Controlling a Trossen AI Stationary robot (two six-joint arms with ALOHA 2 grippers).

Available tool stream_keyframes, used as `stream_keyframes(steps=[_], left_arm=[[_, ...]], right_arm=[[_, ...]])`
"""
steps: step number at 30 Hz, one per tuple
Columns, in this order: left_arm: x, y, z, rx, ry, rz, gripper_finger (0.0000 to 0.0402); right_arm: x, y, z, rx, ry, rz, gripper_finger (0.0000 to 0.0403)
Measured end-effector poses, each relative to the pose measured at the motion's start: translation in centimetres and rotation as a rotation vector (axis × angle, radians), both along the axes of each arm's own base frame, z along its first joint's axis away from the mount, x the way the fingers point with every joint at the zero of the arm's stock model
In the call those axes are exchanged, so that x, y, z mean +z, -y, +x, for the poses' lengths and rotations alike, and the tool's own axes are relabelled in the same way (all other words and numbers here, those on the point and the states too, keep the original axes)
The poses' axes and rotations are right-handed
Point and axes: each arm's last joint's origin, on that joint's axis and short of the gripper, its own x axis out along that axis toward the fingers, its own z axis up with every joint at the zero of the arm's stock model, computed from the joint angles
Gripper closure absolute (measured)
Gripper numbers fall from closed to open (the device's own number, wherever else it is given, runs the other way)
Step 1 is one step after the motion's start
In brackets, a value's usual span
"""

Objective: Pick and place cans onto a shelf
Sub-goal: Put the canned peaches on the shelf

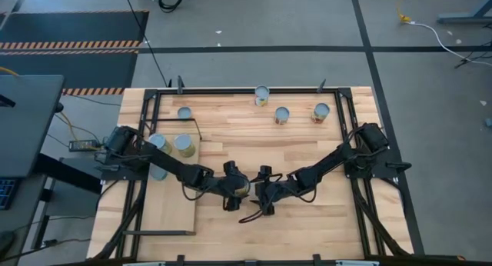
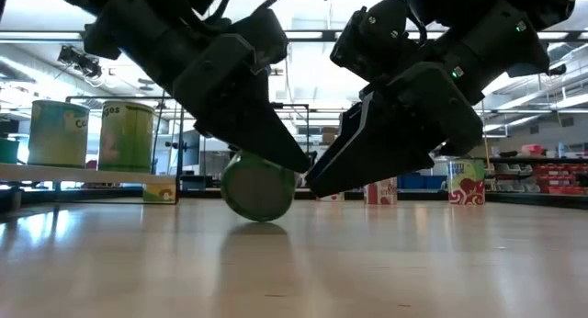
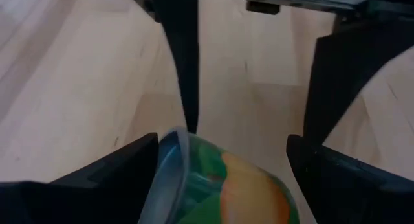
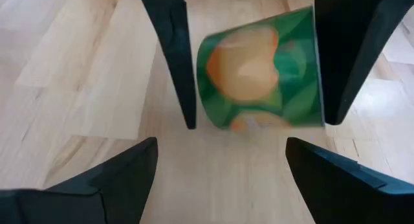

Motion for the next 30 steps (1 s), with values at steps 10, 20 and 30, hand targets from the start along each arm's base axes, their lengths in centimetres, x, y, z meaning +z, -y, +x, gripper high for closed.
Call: stream_keyframes(steps=[10,20,30], left_arm=[[1.9,1.1,-0.5,-0.036,0.066,-0.014,0.0055],[3.8,2.8,-2.1,0.034,0.106,-0.095,0.0055],[3.0,3.3,-4.1,0.144,-0.045,-0.127,0.0056]], right_arm=[[0.0,0.5,0.2,-0.007,0.001,-0.023,0.0055],[-0.1,0.8,0.2,-0.012,-0.014,-0.031,0.0055],[-0.3,0.9,0.0,-0.008,-0.041,-0.047,0.0055]])
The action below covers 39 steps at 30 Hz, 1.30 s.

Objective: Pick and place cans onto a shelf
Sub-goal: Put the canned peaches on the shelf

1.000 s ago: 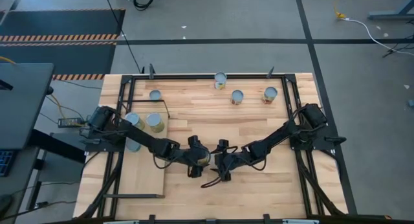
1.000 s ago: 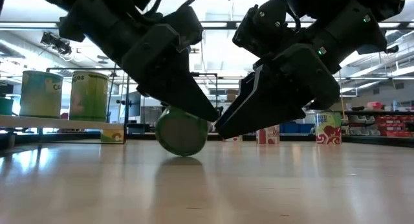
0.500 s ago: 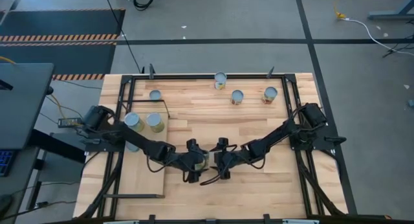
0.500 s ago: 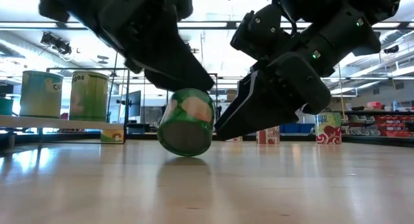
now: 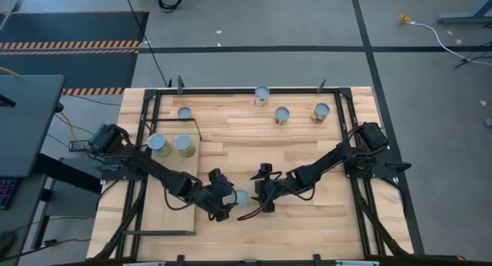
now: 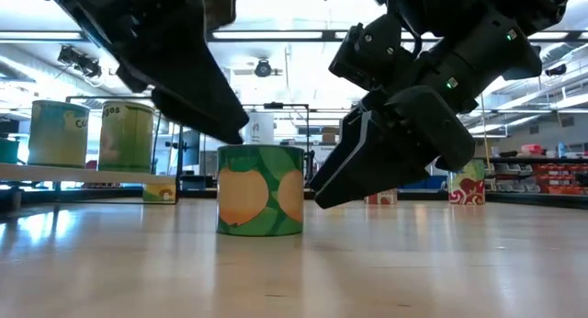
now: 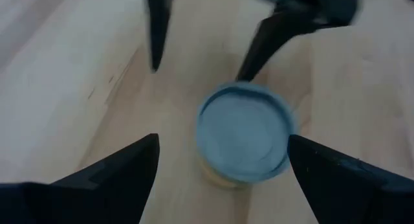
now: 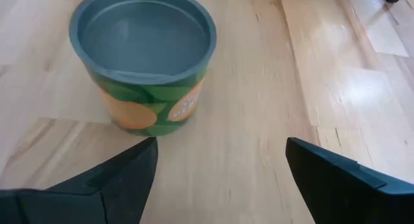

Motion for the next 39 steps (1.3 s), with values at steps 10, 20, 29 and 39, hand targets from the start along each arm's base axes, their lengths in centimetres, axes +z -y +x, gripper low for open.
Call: stream_keyframes(steps=[10,20,29,39], left_arm=[[-1.1,-0.2,-0.4,-0.040,-0.123,-0.064,0.0050],[-1.0,-0.3,-0.3,-0.057,-0.118,-0.036,0.0098],[-2.1,-0.3,0.3,-0.066,-0.129,-0.036,0.0049],[-2.3,0.0,1.0,-0.130,-0.073,0.015,0.0046]], right_arm=[[-0.1,0.0,-0.1,-0.010,-0.009,0.007,0.0055],[-0.1,0.1,-0.1,-0.019,-0.018,0.010,0.0055],[-0.1,0.2,-0.1,-0.027,-0.017,0.015,0.0055],[-0.2,0.3,-0.1,-0.032,-0.030,0.014,0.0055]])
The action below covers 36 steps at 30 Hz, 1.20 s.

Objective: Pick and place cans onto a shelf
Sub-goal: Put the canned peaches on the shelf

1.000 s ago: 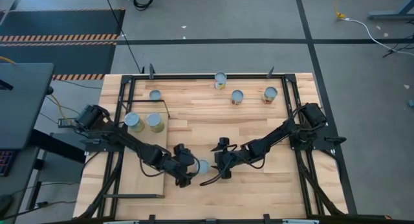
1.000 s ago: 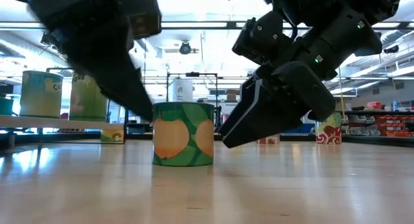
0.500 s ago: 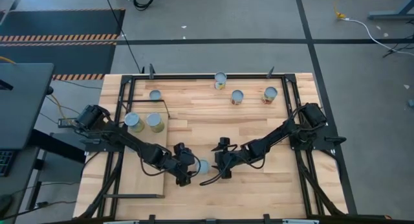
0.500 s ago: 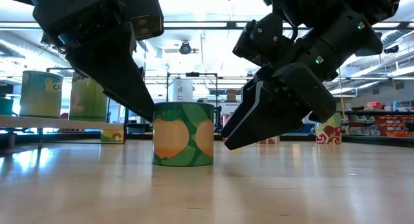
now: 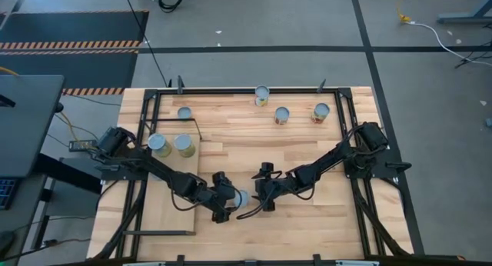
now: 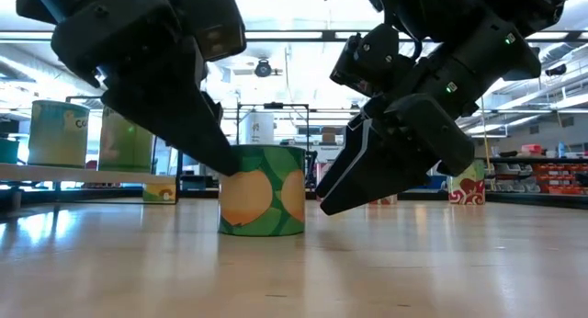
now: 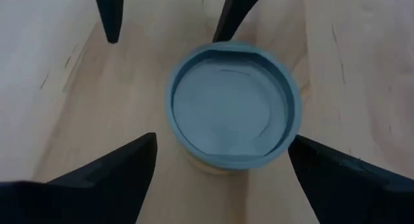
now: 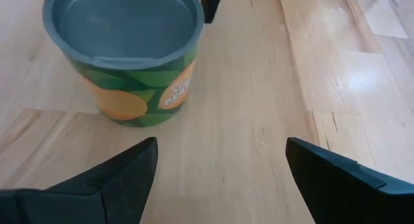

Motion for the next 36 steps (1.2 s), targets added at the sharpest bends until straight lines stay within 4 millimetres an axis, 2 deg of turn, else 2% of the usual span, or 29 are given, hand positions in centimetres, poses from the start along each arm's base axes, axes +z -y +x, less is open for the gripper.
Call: stream_keyframes(steps=[14,21,25,33,36], left_arm=[[0.4,-0.6,0.8,-0.055,0.048,0.048,0.0046],[0.4,-1.8,1.3,-0.027,0.052,0.042,0.0046],[0.7,-1.7,1.6,-0.048,0.081,0.018,0.0046],[-0.8,-1.8,2.2,-0.050,0.080,0.036,0.0047],[-0.8,-2.0,2.4,-0.057,0.090,0.046,0.0047]], right_arm=[[0.2,-0.2,0.2,0.025,0.021,0.026,0.0055],[0.3,-0.2,0.3,0.029,0.041,0.029,0.0055],[0.4,-0.2,0.3,0.030,0.045,0.031,0.0055],[0.5,-0.1,0.4,0.030,0.055,0.027,0.0055],[0.4,-0.1,0.4,0.028,0.048,0.023,0.0055]])
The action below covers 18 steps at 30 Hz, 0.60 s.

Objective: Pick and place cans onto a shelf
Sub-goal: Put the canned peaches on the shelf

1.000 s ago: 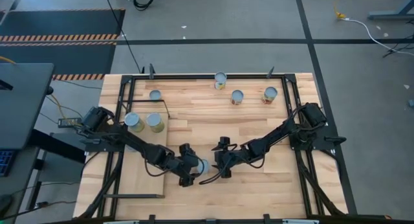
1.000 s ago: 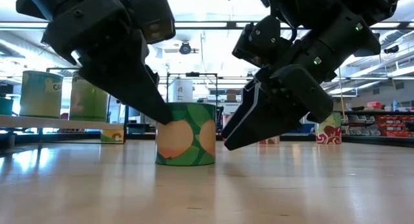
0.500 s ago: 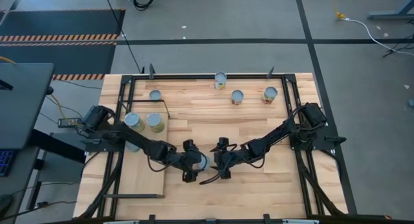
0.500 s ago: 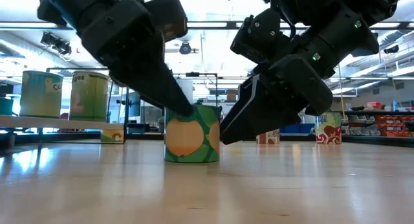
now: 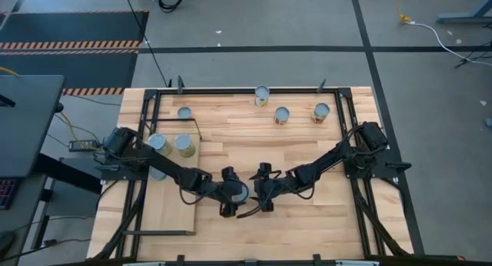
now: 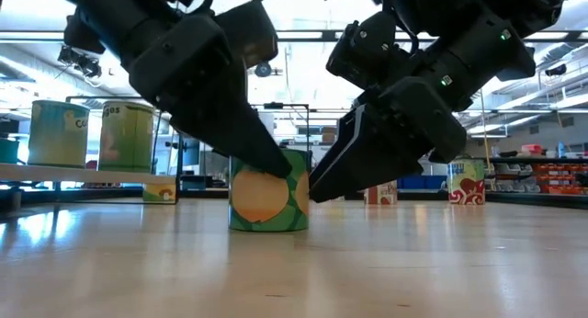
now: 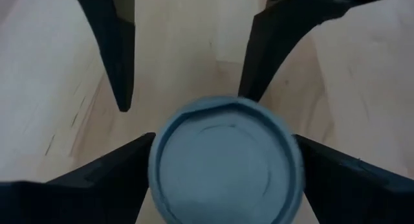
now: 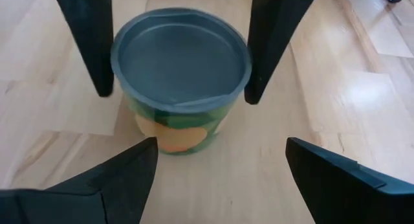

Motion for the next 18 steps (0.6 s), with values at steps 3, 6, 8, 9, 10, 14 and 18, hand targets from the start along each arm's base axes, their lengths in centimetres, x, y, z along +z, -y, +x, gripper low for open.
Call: stream_keyframes(steps=[3,6,8,9,10,14,18], left_arm=[[0.1,0.1,0.1,-0.005,0.015,-0.009,0.0052],[0.1,0.0,0.1,-0.003,0.015,-0.008,0.0077],[0.1,0.0,0.1,-0.002,0.017,-0.010,0.0101],[0.2,0.0,0.1,0.000,0.019,-0.013,0.0113],[0.2,0.1,0.1,-0.001,0.019,-0.016,0.0116],[0.6,0.0,-0.1,-0.003,0.003,-0.027,0.0116],[3.2,-0.6,-1.5,0.004,-0.026,-0.023,0.0116]], right_arm=[[0.0,0.0,0.0,0.000,0.000,0.000,0.0055],[0.0,0.0,0.0,-0.001,-0.001,0.000,0.0055],[0.0,0.1,0.0,0.001,-0.004,-0.003,0.0055],[-0.1,0.1,0.0,0.003,-0.008,-0.006,0.0055],[-0.1,0.1,-0.1,0.005,-0.012,-0.010,0.0055],[0.6,0.2,-0.4,0.003,-0.035,-0.022,0.0055],[2.1,0.5,-1.2,-0.018,-0.061,-0.021,0.0055]])
